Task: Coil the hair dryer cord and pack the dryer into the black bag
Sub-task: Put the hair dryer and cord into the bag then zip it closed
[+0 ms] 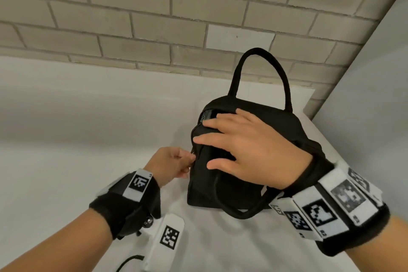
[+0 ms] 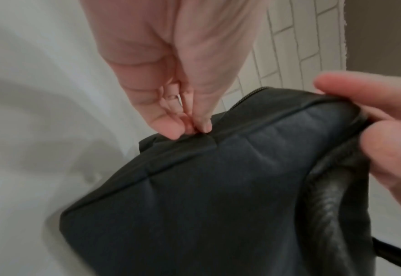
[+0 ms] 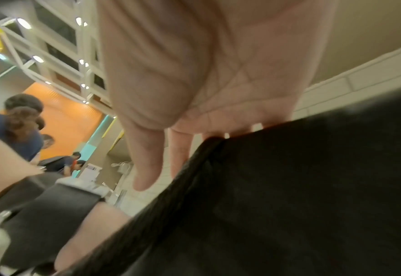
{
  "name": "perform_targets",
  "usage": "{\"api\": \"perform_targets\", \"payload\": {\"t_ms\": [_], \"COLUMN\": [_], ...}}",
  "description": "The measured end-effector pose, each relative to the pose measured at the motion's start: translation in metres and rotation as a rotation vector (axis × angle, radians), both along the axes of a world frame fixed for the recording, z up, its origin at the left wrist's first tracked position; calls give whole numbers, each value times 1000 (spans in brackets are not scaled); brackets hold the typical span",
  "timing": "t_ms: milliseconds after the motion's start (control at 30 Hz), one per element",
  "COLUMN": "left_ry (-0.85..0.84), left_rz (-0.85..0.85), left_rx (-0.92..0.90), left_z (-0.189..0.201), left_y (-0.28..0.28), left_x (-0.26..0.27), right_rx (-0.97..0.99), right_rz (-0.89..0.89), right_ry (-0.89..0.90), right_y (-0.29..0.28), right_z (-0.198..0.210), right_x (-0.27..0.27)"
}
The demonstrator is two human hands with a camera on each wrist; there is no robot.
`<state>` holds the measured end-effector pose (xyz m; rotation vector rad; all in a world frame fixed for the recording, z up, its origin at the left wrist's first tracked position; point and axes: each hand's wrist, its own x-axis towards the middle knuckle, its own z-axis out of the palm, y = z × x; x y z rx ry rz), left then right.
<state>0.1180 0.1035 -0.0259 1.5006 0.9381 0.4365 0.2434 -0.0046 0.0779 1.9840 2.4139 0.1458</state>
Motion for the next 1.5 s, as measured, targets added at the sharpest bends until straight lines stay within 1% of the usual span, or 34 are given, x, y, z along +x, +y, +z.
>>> {"api": "perform_targets", "payload": {"t_ms": [67,167,233,300,367,433,533,667,800,900,967,1033,1067,1133,1233,1300,1333,1433,1500], "left_ry": [12,42,55,55,34,8,-2,-18,-67,-154,-137,-95,-97,-126,-137,-132,-156,-277,-306], "left_rz": [-16,-47,-60,-60,-54,-37,-8,0,8,75,72,44,59,101,116,122,122,120,109], "left_rx": [6,55,81,83,53,20,-1,-3,10,34,155,273,305,341,437,457,449,404,415], "left_z": [5,18,30,40,46,48,46,43,36,20,7,-2,-4,-4,0,3,3,0,-3], "left_y": [5,13,17,20,20,21,22,21,17,11,4,-6,-10,-14,-17,-21,-22,-19,-18], "left_x": [-6,-12,-14,-16,-18,-19,-19,-20,-24,-30,-30,-25,-22,-17,-12,-12,-12,-15,-16], "right_rx": [39,111,166,122,122,126,150,204,137,180,193,248,267,291,328,368,395,469,483], "right_rz": [23,69,32,-43,-108,-198,-223,-215,-140,-168,-180,-212,-225,-194,-147,-135,-130,-136,-167], "right_ry": [-57,-271,-277,-278,-259,-293,-312,-308,-179,-188,-171,-228,-234,-240,-284,-302,-298,-167,-112], "right_y": [5,20,30,37,43,47,54,58,58,58,60,59,57,58,56,58,58,55,52], "right_z": [2,-5,-7,-17,-26,-30,-31,-36,-36,-36,-40,-40,-40,-44,-45,-45,-45,-43,-41], "right_x": [-8,-19,-28,-29,-30,-36,-41,-44,-40,-40,-43,-51,-54,-56,-60,-63,-63,-59,-56]}}
